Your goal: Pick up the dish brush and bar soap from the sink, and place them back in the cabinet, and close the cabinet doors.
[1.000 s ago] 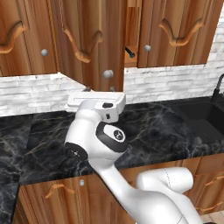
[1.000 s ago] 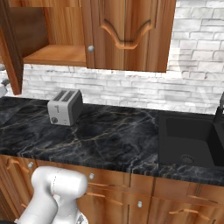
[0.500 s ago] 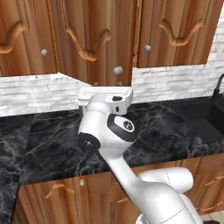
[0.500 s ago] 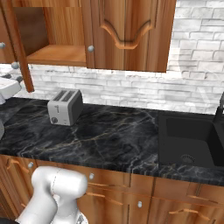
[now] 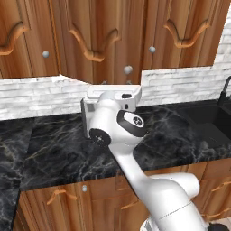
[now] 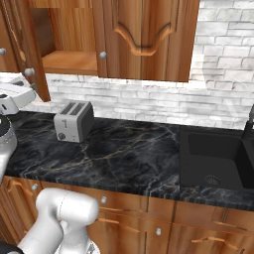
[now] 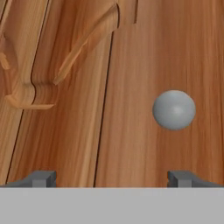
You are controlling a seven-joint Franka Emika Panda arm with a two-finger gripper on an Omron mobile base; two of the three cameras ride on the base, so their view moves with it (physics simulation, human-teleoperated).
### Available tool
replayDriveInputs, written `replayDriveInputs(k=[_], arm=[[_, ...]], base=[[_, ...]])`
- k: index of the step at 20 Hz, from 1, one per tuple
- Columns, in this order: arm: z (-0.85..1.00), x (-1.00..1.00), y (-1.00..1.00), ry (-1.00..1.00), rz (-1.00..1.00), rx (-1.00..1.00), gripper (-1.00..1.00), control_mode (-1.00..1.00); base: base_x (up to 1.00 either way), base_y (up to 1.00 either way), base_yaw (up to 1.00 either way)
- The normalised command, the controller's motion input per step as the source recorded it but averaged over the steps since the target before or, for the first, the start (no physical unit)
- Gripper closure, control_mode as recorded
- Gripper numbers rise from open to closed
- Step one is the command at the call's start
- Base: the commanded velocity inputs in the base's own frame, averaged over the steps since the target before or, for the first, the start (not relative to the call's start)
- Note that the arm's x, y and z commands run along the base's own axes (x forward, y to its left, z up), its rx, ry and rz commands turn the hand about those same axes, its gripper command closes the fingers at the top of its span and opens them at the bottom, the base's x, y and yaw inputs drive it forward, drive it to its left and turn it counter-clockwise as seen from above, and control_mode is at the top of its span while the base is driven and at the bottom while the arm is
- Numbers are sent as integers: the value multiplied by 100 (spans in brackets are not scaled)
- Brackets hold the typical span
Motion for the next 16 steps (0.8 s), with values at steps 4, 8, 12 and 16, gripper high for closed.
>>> replayDriveInputs(k=[4, 8, 12, 16], arm=[[0, 31, -21, 0, 0, 0, -100, -100], [0, 29, -21, 0, 0, 2, -100, -100], [0, 29, -18, 0, 0, 0, -100, -100], [0, 31, -19, 0, 0, 1, -100, -100]], base=[[0, 0, 0], [0, 0, 0], [0, 0, 0], [0, 0, 0]])
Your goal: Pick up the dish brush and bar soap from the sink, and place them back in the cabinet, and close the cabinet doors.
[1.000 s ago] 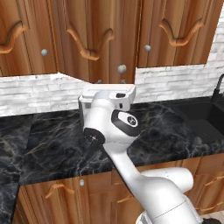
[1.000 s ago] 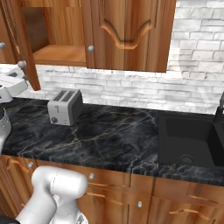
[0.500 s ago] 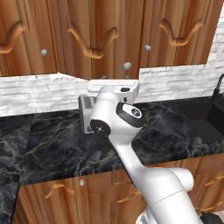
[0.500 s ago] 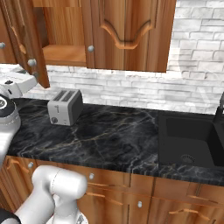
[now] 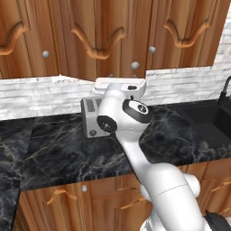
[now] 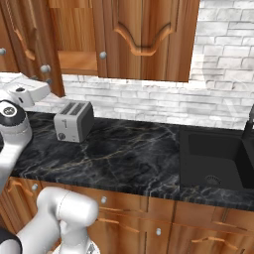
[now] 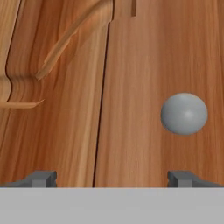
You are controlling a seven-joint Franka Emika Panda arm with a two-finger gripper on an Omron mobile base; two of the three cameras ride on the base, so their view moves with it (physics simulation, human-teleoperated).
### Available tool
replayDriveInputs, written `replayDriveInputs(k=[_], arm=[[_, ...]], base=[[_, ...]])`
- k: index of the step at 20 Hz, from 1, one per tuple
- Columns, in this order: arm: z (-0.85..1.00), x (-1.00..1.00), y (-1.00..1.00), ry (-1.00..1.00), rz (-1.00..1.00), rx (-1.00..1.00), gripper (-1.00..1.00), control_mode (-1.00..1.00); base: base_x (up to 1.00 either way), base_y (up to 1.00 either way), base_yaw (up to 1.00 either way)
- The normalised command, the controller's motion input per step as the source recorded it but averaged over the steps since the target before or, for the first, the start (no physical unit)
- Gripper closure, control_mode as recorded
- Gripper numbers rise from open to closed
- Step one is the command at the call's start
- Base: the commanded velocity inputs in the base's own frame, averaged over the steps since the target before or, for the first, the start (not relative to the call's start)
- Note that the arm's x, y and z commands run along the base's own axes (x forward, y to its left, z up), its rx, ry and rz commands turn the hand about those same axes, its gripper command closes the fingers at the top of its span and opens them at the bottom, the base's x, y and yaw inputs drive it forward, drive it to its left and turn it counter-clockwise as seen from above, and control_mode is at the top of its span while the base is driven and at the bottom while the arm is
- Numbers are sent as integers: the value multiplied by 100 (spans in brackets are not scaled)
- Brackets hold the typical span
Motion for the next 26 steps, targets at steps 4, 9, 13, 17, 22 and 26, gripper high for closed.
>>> replayDriveInputs(k=[4, 9, 13, 17, 22, 26], arm=[[0, 26, -21, 0, 0, 1, -100, -100], [0, 26, -21, 0, 0, 1, -100, -100], [0, 28, -20, 0, 0, 0, -100, -100], [0, 33, -20, 0, 0, 0, -100, -100], [-2, 41, -14, 0, 0, 0, -100, -100], [-4, 41, -13, 0, 0, 0, -100, -100]], base=[[0, 0, 0], [0, 0, 0], [0, 0, 0], [0, 0, 0], [0, 0, 0], [0, 0, 0]])
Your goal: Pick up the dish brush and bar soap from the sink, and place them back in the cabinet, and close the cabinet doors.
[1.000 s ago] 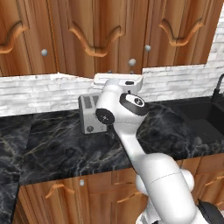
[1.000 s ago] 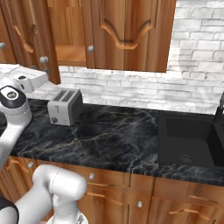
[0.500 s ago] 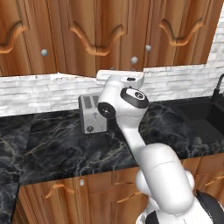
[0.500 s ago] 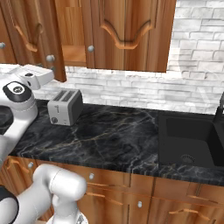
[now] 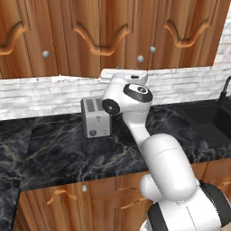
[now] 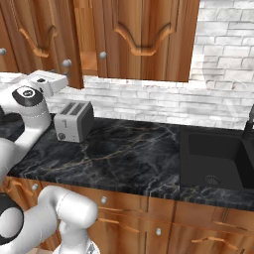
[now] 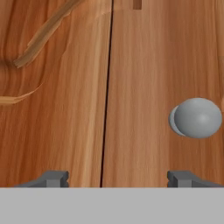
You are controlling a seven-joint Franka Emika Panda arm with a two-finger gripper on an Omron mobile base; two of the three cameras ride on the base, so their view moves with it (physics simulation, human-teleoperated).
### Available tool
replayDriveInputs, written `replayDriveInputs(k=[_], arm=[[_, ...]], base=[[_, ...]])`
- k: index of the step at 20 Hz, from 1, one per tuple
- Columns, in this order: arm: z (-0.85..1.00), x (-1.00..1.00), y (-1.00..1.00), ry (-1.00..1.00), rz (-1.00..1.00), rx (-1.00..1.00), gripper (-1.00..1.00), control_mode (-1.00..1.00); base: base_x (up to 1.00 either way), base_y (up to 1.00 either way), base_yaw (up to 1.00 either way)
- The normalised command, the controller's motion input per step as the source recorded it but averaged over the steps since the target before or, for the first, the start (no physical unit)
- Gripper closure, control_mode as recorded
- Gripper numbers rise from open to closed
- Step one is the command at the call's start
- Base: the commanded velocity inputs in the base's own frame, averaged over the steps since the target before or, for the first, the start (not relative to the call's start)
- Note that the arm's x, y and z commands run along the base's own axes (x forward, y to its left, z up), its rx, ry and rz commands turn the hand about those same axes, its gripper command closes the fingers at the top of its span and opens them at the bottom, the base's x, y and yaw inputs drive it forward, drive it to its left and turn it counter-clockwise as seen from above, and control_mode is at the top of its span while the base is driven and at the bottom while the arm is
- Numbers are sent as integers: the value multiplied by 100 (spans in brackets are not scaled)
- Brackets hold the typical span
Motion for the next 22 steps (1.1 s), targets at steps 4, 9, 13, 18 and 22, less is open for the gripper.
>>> replayDriveInputs(k=[4, 9, 13, 18, 22], arm=[[0, 40, -8, 0, 0, 0, -100, -100], [0, 41, -9, 0, 0, 0, -100, -100], [0, 31, -9, 0, 1, 0, -100, -100], [0, 28, -3, 0, 0, 0, -100, -100], [0, 26, -1, 0, 0, 0, -100, -100]], base=[[0, 0, 0], [0, 0, 0], [0, 0, 0], [0, 0, 0], [0, 0, 0]])
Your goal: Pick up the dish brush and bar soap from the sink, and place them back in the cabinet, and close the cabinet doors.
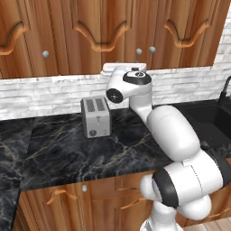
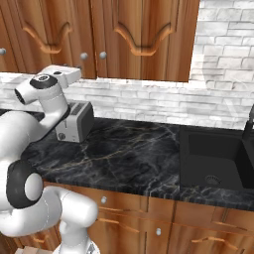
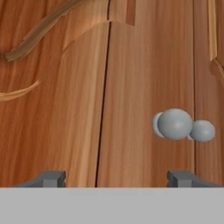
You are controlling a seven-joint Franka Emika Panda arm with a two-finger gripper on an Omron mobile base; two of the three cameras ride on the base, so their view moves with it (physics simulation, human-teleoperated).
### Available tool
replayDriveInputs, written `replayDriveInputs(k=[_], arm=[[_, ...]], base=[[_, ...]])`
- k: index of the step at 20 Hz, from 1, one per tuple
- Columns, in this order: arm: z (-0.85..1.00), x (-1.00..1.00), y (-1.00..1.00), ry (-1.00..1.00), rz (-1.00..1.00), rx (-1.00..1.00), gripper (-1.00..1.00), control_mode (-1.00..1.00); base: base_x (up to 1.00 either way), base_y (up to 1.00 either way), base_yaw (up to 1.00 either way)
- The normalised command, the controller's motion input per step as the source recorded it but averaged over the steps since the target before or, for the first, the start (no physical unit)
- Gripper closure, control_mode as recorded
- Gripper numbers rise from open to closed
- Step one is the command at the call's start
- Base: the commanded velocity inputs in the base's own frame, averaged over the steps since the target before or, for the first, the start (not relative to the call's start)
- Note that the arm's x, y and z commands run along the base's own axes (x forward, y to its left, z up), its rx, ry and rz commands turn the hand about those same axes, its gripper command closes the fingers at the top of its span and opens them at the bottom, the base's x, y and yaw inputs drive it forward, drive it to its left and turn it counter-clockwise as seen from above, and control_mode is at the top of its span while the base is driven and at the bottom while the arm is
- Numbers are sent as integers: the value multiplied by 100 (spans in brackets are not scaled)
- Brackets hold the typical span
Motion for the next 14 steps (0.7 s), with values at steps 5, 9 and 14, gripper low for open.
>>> replayDriveInputs(k=[5, 9, 14], arm=[[0, 22, 0, 0, 0, 0, -100, -100], [0, 23, 0, 0, 0, 0, -100, -100], [0, 19, -1, 0, 0, 0, -100, -100]], base=[[0, 0, 0], [0, 0, 0], [0, 0, 0]])
